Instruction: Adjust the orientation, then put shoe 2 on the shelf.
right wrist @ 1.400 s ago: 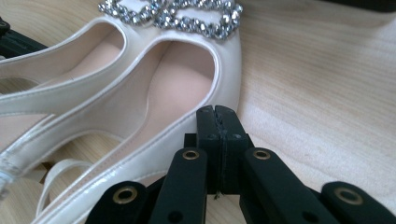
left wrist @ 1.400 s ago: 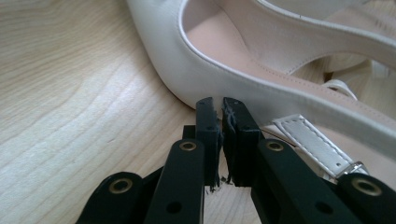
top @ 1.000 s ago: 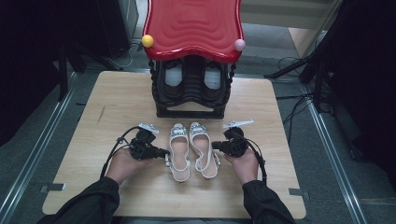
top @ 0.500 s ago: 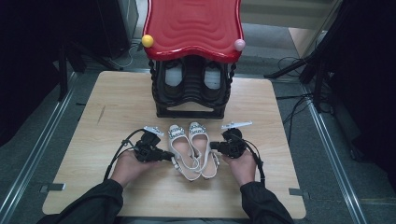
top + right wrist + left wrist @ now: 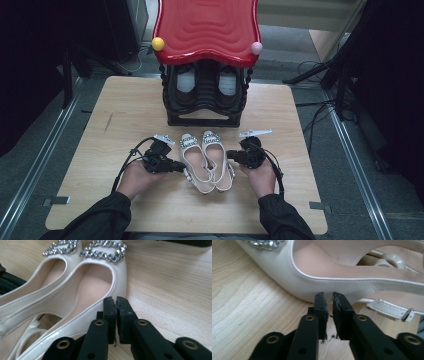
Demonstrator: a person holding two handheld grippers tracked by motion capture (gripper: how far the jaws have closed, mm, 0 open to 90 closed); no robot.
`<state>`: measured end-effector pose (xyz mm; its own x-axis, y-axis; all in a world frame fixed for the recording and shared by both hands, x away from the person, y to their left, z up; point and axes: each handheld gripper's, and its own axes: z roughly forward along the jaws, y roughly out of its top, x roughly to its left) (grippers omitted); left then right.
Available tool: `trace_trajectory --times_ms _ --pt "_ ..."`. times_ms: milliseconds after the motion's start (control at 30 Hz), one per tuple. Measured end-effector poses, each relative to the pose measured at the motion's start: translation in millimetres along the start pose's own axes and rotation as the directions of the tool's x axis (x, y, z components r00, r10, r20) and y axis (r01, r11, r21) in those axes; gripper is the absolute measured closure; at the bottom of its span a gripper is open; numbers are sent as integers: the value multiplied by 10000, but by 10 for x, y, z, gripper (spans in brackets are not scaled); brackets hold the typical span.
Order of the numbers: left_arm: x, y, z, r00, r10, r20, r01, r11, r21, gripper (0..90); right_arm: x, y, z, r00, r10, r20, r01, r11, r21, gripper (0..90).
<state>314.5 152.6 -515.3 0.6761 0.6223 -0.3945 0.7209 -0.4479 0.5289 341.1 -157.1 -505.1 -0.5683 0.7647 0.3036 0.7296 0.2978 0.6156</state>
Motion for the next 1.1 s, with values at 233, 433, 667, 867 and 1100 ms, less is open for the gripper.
trace_trajectory --times_ms 233,433,667,867,1100 --pt "-20 17 -81 10000 60 78 -59 9999 -112 724 2 20 -87 9994 26 -351 -37 9995 -300 832" --pt "-36 24 -169 9997 134 222 -125 9991 -417 681 22 33 -148 9986 -52 -528 20 9981 -612 776" --pt "-7 13 -281 9998 127 173 -114 9974 -706 631 62 51 -170 9986 110 -518 -150 9969 -771 709" --pt "22 16 -365 9998 189 13 -187 9963 -843 559 135 79 -178 9982 57 -595 -110 9960 -886 689" --pt "62 -8 -491 9991 229 -370 -268 9937 -1084 508 302 123 -170 9962 -302 -817 209 9935 -1119 682"
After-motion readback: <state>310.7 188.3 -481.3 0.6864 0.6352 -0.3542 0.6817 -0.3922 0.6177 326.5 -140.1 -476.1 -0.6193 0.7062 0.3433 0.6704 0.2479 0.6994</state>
